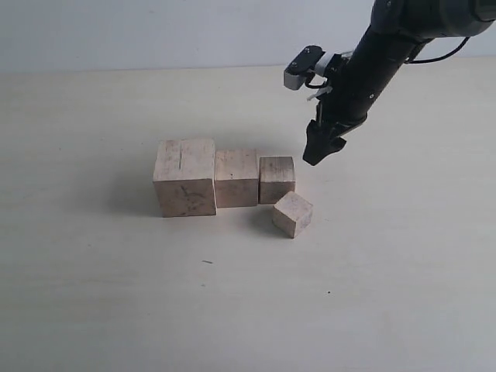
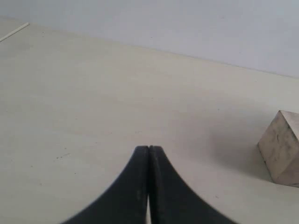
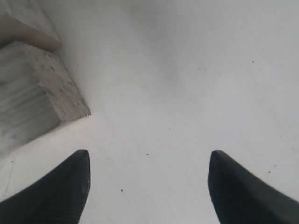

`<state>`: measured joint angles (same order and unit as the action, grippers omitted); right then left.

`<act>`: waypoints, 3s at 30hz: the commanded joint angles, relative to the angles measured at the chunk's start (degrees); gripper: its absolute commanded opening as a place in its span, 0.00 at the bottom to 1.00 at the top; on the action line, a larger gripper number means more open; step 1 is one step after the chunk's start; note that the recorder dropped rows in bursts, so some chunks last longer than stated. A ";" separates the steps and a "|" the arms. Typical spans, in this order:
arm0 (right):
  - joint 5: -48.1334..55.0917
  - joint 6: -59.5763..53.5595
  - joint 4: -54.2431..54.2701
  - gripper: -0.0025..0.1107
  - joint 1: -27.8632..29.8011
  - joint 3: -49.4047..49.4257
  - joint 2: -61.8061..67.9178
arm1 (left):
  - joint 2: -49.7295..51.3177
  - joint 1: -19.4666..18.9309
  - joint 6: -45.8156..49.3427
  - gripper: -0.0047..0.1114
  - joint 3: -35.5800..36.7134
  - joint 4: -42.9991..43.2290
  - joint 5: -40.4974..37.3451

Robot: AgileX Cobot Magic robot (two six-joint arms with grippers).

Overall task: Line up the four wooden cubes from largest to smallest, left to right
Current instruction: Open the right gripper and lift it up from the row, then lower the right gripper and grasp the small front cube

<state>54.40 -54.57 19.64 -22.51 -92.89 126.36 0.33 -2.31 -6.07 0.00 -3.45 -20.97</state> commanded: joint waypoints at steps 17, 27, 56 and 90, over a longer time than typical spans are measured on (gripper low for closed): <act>0.54 0.68 8.34 0.62 -0.13 -0.04 3.55 | -0.33 0.26 -0.12 0.04 0.00 -0.16 0.38; 2.88 0.68 7.23 0.62 -0.13 -0.04 3.45 | -0.33 0.26 -0.12 0.04 0.00 -0.16 0.38; 6.19 36.45 2.63 0.02 -0.13 5.51 -26.50 | -0.33 0.26 -0.12 0.04 0.00 -0.16 0.38; -26.08 31.62 -2.96 0.67 -16.17 38.09 -24.19 | -0.33 1.29 -0.12 0.04 0.00 -0.16 0.38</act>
<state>29.42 -22.32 17.41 -38.55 -54.49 101.41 0.33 -1.35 -6.07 0.00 -3.45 -20.97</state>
